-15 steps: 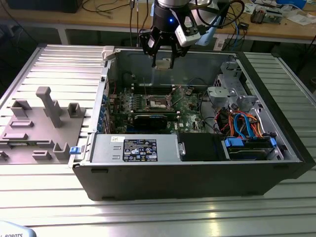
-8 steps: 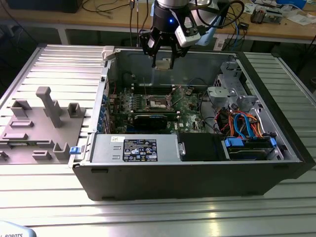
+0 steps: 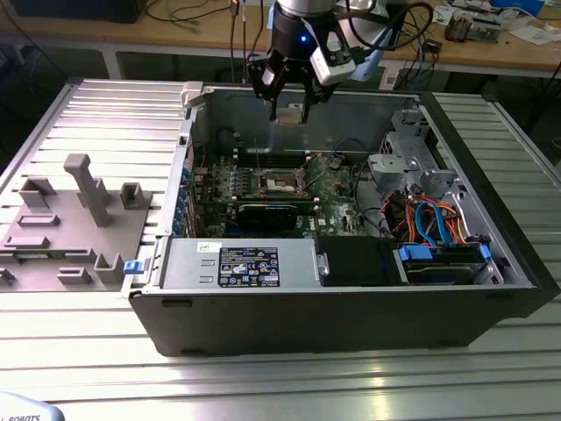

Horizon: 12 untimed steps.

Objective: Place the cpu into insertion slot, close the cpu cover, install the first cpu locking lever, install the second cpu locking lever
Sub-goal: 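Place the cpu into insertion slot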

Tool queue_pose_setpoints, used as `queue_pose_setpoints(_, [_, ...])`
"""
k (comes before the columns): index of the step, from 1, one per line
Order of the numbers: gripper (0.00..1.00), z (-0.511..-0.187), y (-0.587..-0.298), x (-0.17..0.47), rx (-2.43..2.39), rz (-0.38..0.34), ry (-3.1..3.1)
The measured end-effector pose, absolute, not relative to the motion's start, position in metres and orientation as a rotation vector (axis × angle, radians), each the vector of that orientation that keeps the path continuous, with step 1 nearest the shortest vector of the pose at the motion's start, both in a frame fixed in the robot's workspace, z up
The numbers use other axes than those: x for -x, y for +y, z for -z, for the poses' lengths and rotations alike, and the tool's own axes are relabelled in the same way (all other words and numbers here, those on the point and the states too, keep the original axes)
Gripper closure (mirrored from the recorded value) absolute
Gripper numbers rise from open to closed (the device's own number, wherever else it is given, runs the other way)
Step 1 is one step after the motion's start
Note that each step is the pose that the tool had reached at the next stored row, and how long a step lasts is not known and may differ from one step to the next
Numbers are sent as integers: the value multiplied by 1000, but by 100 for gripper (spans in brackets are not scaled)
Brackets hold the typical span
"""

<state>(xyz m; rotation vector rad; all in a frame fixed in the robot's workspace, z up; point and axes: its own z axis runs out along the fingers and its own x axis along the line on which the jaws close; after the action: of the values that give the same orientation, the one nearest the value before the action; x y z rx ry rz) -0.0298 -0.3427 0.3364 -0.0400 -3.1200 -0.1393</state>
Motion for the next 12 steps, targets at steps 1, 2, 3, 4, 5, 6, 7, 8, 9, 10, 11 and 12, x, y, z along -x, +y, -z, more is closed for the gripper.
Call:
queue_pose_setpoints(1, [45,-336,-343,30,40,139,-3120])
queue_pose_setpoints(2, [45,-336,-343,30,40,139,-3120])
queue_pose_setpoints(3, [45,-335,-343,30,40,139,-3120])
queue_pose_setpoints(4, [45,-335,-343,30,40,139,-3120])
queue_pose_setpoints(5, [45,-335,-343,30,40,139,-3120])
queue_pose_setpoints(6, [45,-335,-343,30,40,139,-3120])
queue_pose_setpoints(7, [45,-335,-343,30,40,139,-3120])
queue_pose_setpoints(8, [45,-335,-343,30,40,139,-3120])
queue_pose_setpoints(9, [45,-334,-343,30,40,139,-3120])
queue_pose_setpoints(10, [45,-334,-343,30,40,139,-3120])
queue_pose_setpoints(11, [45,-334,-343,30,40,139,-3120])
queue_pose_setpoints(12, [45,-334,-343,30,40,139,-3120])
